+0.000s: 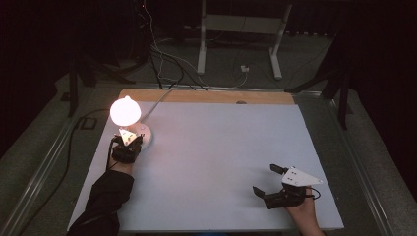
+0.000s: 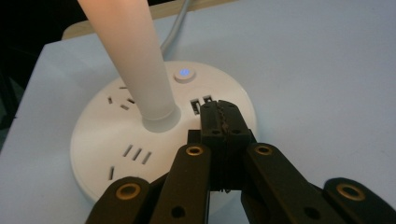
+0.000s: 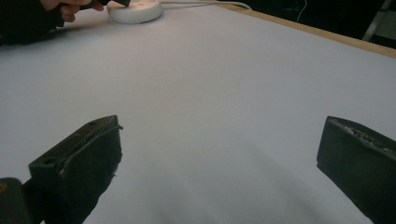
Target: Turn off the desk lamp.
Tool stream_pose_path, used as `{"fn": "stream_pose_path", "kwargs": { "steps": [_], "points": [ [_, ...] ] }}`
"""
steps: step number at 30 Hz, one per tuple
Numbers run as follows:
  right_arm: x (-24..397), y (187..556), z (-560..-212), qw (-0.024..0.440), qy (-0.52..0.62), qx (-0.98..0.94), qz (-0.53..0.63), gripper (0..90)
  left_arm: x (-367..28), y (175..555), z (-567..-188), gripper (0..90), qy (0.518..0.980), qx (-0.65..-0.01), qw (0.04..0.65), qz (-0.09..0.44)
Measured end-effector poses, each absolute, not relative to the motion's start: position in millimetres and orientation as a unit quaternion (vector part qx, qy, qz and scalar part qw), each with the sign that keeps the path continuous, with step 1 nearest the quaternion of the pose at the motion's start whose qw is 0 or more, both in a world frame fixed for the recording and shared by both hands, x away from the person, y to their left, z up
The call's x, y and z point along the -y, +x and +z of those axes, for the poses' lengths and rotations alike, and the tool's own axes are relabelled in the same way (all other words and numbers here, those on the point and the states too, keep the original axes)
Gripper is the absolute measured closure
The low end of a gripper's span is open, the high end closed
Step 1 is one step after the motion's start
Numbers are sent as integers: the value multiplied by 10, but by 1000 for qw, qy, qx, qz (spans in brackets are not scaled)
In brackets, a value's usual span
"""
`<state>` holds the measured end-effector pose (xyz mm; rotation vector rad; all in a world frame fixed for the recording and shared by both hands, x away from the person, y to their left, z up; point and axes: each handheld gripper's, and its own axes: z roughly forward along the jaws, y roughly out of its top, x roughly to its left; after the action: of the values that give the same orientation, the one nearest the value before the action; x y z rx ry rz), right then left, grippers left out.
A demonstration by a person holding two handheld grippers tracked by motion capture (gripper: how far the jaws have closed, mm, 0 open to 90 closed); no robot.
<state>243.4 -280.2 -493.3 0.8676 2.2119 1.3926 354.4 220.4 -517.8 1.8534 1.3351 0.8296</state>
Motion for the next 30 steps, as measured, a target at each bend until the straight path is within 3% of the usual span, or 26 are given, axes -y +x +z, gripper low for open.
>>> {"fn": "stream_pose_path", "kwargs": {
  "steps": [30],
  "points": [
    [2806,2433,-4932,192,310,-788,496,0,-2246,3537,-5191,900,715,-511,354,319]
  ]
}}
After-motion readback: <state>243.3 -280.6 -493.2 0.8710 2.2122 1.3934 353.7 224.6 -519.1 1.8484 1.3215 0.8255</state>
